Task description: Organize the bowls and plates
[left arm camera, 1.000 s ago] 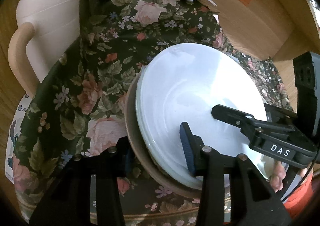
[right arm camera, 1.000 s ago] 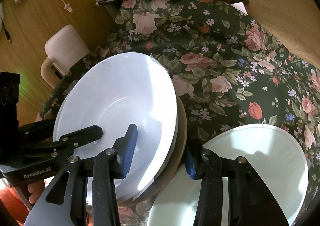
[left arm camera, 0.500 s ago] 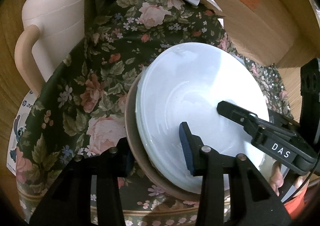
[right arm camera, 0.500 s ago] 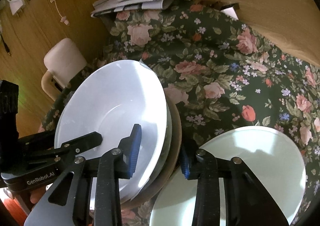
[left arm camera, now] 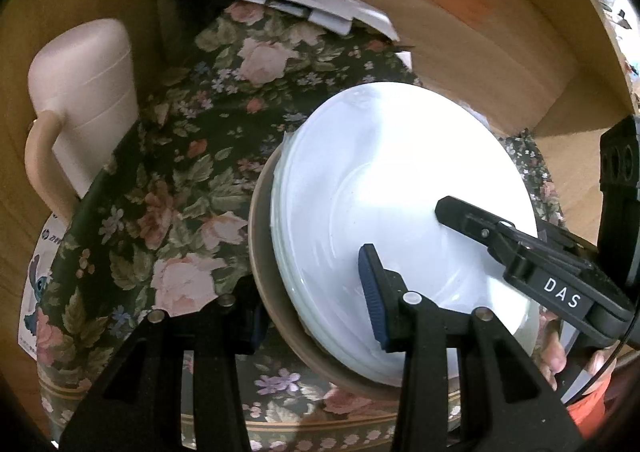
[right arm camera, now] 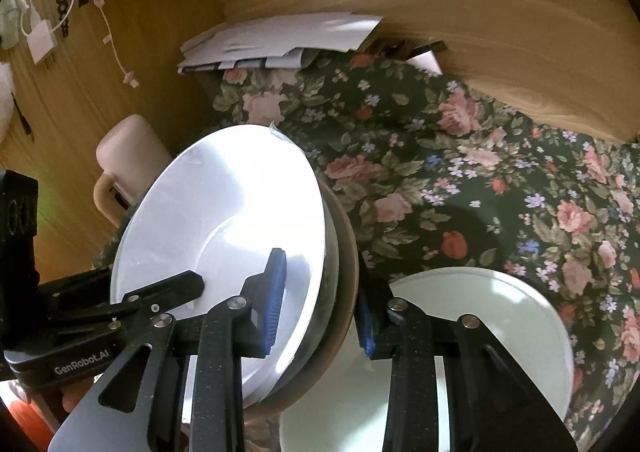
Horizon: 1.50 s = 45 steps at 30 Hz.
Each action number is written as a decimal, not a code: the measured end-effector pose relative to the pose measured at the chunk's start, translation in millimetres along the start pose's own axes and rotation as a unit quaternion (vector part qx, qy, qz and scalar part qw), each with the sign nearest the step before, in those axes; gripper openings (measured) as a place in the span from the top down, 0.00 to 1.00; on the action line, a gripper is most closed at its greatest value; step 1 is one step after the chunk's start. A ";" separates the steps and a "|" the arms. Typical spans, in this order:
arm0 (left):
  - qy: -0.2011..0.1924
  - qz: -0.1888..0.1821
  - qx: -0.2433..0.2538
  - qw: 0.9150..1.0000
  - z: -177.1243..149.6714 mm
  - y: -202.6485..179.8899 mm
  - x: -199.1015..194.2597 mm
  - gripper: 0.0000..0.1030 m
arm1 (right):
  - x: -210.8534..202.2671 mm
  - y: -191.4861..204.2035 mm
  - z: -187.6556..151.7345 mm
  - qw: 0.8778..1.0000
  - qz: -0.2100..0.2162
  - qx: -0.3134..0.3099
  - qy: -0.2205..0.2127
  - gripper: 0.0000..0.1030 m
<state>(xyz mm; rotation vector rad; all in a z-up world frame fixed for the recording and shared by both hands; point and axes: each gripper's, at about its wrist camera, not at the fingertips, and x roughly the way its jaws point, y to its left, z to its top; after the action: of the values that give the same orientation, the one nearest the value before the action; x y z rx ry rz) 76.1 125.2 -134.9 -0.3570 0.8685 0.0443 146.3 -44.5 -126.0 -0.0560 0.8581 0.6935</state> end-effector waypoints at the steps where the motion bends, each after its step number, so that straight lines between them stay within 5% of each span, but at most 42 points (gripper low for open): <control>1: 0.000 -0.002 0.002 1.000 0.4 -3.0 0.1 0.61 | -2.0 -1.7 -0.5 1.000 -0.002 0.001 -0.001 0.72; 26: 0.003 -0.041 0.064 0.997 -6.0 -76.1 -3.9 0.61 | -68.2 -60.3 -25.7 0.997 -0.036 0.055 -0.046 0.72; 45: 0.046 -0.053 0.090 0.993 -14.6 -112.3 27.7 0.61 | -77.9 -100.1 -50.7 0.993 -0.052 0.103 -0.032 0.72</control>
<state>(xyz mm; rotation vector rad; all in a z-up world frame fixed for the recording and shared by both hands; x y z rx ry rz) 103.8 11.9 -132.0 -0.2380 0.9359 -0.1493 135.2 -180.6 -126.6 0.1048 0.8552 0.5052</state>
